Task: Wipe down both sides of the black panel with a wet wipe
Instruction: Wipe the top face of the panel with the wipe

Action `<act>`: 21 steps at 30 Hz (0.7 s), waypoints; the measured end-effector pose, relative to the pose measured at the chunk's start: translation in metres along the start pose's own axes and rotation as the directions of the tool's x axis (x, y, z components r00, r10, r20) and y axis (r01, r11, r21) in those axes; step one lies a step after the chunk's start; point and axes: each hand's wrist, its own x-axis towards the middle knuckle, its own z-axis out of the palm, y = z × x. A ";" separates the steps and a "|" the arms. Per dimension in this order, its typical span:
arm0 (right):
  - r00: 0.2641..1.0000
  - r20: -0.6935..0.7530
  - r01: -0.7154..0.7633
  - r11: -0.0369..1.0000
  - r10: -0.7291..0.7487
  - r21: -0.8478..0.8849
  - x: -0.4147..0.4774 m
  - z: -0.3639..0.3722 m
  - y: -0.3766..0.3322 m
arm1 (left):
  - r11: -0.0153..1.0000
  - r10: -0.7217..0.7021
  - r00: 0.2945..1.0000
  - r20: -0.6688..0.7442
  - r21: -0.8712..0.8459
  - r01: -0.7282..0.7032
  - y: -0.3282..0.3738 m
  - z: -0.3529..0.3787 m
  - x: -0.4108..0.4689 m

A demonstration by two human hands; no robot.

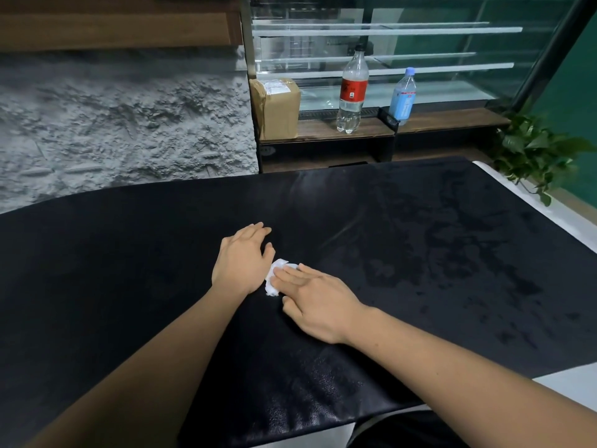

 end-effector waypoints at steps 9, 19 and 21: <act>0.989 -0.074 -0.134 0.990 0.131 -0.034 -0.015 -0.016 0.047 | 1.000 -0.010 1.000 0.006 0.020 0.009 -0.001 0.001 0.000; 0.940 -0.023 -0.342 0.939 0.342 -0.041 -0.046 -0.040 0.110 | 1.000 -0.006 1.000 0.007 0.018 0.006 -0.001 0.000 0.000; 0.929 -0.021 -0.370 0.928 0.369 -0.040 -0.049 -0.042 0.113 | 1.000 -0.009 1.000 0.008 0.016 0.008 0.000 0.001 0.001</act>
